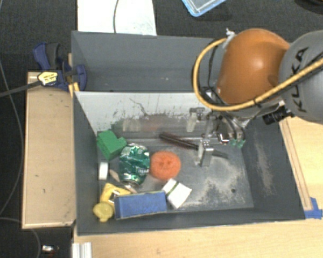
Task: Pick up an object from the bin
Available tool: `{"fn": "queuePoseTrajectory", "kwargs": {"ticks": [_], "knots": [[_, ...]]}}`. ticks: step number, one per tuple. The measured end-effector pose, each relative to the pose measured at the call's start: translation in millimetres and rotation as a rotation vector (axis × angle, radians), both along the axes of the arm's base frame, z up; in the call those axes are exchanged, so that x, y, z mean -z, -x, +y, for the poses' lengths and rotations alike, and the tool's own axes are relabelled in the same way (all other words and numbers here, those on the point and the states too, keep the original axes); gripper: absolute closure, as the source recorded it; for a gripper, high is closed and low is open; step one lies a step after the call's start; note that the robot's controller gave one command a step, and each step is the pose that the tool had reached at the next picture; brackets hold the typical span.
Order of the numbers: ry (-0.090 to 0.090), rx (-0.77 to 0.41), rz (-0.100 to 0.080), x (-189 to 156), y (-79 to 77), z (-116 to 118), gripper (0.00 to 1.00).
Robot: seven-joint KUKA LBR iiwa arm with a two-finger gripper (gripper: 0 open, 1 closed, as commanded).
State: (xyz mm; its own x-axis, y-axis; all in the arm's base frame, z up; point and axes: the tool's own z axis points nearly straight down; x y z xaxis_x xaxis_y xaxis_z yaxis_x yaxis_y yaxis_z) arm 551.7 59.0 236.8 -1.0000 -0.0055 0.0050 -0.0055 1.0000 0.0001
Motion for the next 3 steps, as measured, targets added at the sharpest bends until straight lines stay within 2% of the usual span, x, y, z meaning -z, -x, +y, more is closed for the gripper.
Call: {"fn": "queuePoseTrajectory", "kwargs": {"ticks": [1,2,3], "knots": [[-0.001,0.002,-0.008,-4.5,-1.5,-0.4,0.00],[-0.001,-0.142,-0.010,60.1,-0.8,17.3,0.00],[0.001,-0.532,-0.016,74.3,-3.2,40.6,0.00]]}}
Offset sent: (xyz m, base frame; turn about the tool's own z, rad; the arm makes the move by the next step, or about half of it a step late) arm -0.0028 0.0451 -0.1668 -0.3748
